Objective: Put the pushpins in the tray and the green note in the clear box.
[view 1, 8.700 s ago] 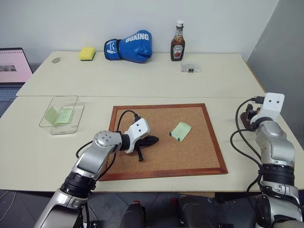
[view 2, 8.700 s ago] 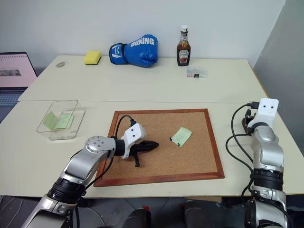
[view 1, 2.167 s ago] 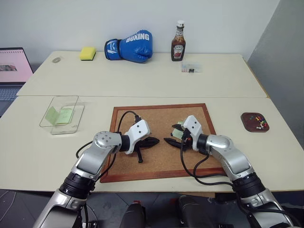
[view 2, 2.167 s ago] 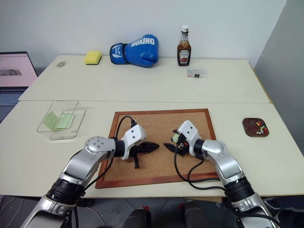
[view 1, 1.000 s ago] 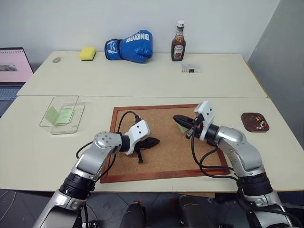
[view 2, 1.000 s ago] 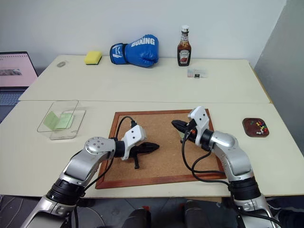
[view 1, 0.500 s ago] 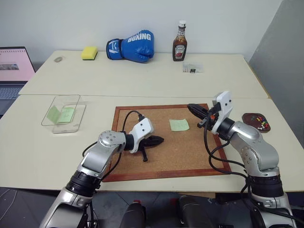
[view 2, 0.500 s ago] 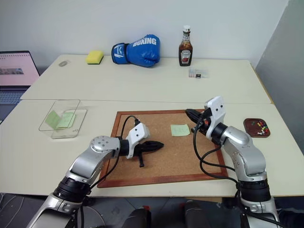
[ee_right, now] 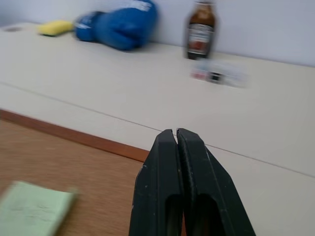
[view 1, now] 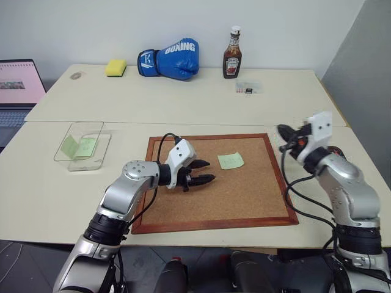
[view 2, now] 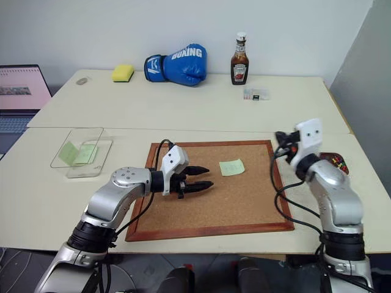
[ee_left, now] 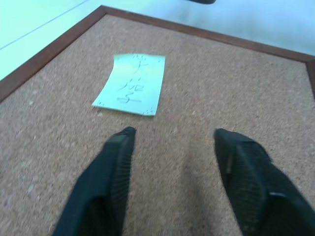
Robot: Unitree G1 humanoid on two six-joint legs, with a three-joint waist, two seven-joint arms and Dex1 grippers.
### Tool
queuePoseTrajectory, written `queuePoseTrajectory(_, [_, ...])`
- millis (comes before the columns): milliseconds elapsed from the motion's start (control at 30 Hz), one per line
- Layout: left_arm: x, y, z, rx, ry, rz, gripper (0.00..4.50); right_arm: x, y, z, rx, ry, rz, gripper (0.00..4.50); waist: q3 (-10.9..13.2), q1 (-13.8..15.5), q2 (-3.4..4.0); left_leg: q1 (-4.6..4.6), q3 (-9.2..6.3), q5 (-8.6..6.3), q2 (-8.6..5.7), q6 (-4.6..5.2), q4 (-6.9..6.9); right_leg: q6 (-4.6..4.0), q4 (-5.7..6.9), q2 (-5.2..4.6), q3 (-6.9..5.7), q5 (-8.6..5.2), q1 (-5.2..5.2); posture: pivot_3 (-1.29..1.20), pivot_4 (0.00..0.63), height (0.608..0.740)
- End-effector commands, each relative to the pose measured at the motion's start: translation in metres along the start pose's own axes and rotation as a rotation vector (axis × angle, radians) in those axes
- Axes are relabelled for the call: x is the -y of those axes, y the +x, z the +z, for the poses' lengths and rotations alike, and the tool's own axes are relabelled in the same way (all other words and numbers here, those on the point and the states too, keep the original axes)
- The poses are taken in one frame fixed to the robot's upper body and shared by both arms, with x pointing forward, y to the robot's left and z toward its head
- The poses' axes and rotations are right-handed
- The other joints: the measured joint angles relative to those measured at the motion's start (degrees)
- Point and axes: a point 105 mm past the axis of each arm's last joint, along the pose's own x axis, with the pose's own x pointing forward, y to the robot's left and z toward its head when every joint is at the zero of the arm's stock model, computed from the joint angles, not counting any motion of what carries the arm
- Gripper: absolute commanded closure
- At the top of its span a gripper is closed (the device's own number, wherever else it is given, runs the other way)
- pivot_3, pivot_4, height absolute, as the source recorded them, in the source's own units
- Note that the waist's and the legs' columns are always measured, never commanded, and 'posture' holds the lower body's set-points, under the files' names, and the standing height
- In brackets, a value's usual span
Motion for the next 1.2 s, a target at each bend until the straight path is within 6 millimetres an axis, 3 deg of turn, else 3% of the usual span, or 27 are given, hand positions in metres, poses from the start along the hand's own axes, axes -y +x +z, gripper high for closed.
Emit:
queuePoseTrajectory(33, [0.004,-0.003,0.012,0.029,0.078,-0.005,1.46,0.051,-0.022,0.001,-0.003,-0.033,-0.214,4.5,0.0,-0.1,0.0,0.0,0.0,0.0,0.0,0.0,0.0,0.0,0.0,0.0,0.0,0.0,0.0,0.0,0.15,0.74])
queuePoseTrajectory(133, [0.005,-0.003,0.008,0.011,0.11,-0.001,1.46,0.085,-0.037,-0.01,-0.047,-0.027,-0.346,4.5,0.0,-0.1,0.0,0.03,0.0,0.0,0.0,0.0,0.0,0.0,0.01,0.0,0.0,0.0,0.02,0.0,0.15,0.74])
queuePoseTrajectory(367, [0.009,0.001,0.005,0.008,0.118,-0.023,1.46,0.11,-0.039,-0.034,-0.108,0.048,-0.394,4.5,0.0,-0.9,0.0,0.12,0.06,0.0,0.0,0.01,0.02,0.01,0.05,0.02,0.09,0.01,0.04,0.0,0.15,0.74])
queuePoseTrajectory(700, [0.042,0.01,0.053,0.186,0.12,-0.127,1.46,0.11,-0.021,-0.04,-0.07,0.194,-0.347,4.5,0.0,-1.5,0.01,0.05,0.07,0.0,-0.01,0.01,0.01,0.02,0.02,0.01,0.1,0.01,0.04,0.0,0.15,0.74])
queuePoseTrajectory(1200, [0.049,0.012,0.061,0.195,0.145,-0.142,1.46,0.1,-0.003,-0.059,-0.021,0.26,-0.343,4.5,0.0,-1.7,0.02,0.09,0.08,0.01,-0.03,0.01,0.02,0.03,0.04,0.02,0.14,0.02,0.05,0.0,0.15,0.74])
